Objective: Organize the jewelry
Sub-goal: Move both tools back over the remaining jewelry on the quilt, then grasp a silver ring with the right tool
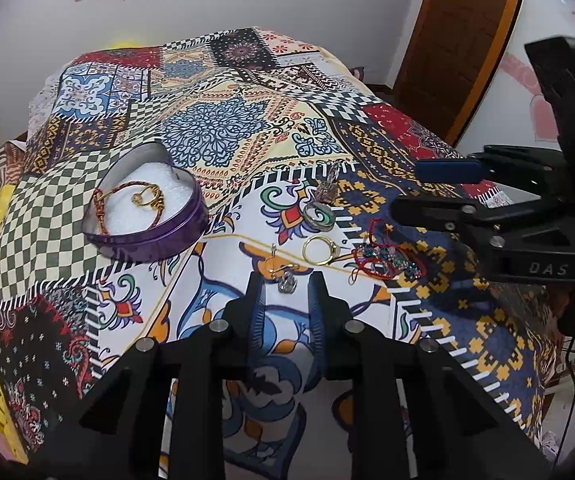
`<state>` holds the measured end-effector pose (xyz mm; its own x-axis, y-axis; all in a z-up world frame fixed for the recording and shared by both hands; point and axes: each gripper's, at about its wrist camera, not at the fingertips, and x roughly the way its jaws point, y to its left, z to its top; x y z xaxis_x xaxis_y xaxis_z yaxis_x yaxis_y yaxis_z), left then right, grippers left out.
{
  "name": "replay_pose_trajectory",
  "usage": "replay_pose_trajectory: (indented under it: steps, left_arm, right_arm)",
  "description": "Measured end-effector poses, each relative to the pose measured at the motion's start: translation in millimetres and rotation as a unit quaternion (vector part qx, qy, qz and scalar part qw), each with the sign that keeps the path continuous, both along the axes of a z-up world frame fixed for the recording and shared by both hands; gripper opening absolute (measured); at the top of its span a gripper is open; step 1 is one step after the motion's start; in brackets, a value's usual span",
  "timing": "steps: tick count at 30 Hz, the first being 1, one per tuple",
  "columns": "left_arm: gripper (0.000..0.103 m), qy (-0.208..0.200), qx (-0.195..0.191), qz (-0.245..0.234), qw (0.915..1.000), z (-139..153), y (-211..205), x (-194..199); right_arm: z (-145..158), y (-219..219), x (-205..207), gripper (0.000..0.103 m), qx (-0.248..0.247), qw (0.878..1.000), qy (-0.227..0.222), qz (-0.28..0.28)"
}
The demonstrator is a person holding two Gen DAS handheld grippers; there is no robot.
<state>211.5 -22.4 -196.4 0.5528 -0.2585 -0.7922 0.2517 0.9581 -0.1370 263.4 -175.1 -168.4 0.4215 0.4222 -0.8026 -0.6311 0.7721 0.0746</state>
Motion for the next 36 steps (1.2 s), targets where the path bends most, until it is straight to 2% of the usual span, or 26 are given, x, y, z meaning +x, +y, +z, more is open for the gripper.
replay_pose_trajectory:
  steps: [3,12,14,21,28,36]
  left_arm:
    - [0.012,-0.002,0.000,-0.001,1.0000,-2,-1,3]
    - [0.011,-0.022,-0.002,0.008,0.9997,5,6,4]
    - [0.011,-0.031,-0.003,0.013,0.9994,10,10,5]
    - [0.011,-0.052,-0.010,0.027,0.9982,23,23,9]
    - [0.011,-0.053,-0.012,0.035,0.9979,21,26,10]
    - [0.011,-0.072,-0.014,0.046,0.9962,36,32,3]
  right_arm:
    - [-4,5,5,0.048,0.000,1.000,0.005,0.006]
    - [-9,19,18,0.044,0.006,0.999,0.021,0.024]
    - [-10,24,21,0.041,0.006,0.999,0.025,0.031]
    - [-18,32,30,0.019,0.008,0.998,0.042,0.041]
    - [-13,30,28,0.019,0.014,0.999,0.034,0.036]
    - [17,25,21,0.019,0.031,0.999,0.002,0.026]
